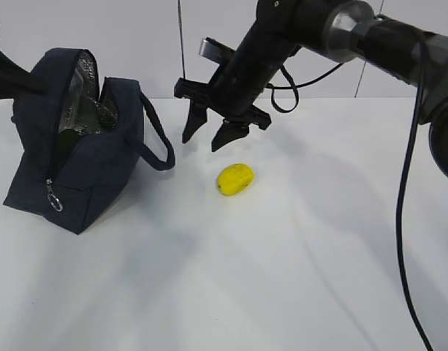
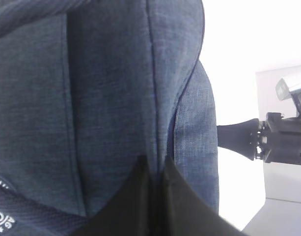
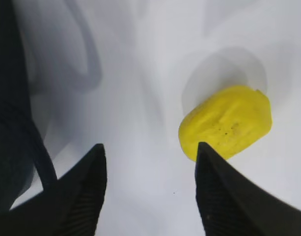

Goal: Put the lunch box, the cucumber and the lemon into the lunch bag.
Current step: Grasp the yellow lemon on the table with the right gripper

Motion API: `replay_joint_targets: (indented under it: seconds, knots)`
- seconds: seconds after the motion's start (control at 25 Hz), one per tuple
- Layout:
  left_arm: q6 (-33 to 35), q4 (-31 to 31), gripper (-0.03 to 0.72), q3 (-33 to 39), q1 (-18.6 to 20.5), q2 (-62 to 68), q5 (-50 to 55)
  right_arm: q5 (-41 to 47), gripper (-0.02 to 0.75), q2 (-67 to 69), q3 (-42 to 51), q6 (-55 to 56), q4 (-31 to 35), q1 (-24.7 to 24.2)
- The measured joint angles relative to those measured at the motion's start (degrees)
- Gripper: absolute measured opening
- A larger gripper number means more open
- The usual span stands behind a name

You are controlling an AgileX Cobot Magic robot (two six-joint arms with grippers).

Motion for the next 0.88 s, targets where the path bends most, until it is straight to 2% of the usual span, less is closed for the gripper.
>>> replay_joint_targets:
  seconds: [0.16, 0.36, 0.6, 0.88]
  knots:
    - [0.0, 0.1, -0.001, 0.0, 0.0, 0.0, -0.2, 0.1, 0.42, 0.0, 0.0, 9.6, -9.0, 0.4]
    - [0.0, 0.2, -0.001, 0.0, 0.0, 0.0, -0.7, 0.1, 0.433, 0.0, 0.0, 19.4, -12.3, 0.4]
    - [0.3, 0.3, -0.001, 0.0, 0.0, 0.0, -0.9, 0.1, 0.437, 0.0, 0.0, 29.0, -20.3, 2.0]
    - [0.5, 1.1, -0.001, 0.0, 0.0, 0.0, -0.5, 0.1, 0.437, 1.8, 0.0, 34.1, -21.8, 3.5]
